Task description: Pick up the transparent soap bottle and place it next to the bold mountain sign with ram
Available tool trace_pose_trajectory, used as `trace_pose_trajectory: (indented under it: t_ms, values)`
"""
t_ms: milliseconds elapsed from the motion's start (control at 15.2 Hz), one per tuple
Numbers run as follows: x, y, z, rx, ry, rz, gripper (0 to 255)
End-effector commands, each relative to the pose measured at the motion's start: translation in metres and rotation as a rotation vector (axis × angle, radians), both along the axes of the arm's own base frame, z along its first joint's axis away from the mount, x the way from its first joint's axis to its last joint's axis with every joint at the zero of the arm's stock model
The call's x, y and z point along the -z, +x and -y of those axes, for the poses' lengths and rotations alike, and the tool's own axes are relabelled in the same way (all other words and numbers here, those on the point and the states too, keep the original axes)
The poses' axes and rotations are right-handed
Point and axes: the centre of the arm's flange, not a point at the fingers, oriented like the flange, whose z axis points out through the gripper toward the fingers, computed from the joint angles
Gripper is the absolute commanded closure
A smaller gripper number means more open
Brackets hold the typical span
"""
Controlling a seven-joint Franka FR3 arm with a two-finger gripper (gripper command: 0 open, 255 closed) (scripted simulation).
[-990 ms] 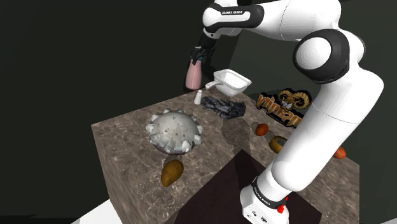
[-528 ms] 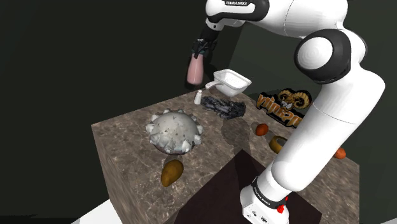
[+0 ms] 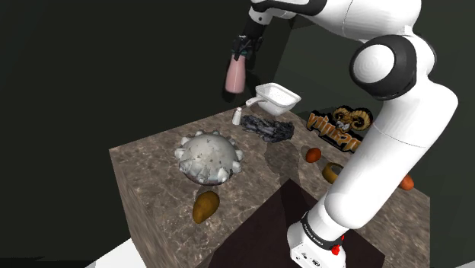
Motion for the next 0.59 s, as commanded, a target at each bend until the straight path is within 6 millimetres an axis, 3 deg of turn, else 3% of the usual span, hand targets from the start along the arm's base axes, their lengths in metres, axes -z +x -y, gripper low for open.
trace_pose_trajectory:
  t_ms: [0,528]
  values:
    - [-0.012,0.001,0.0,0.0,0.0,0.0,255]
    - [-0.054,0.001,0.0,0.0,0.0,0.0,255]
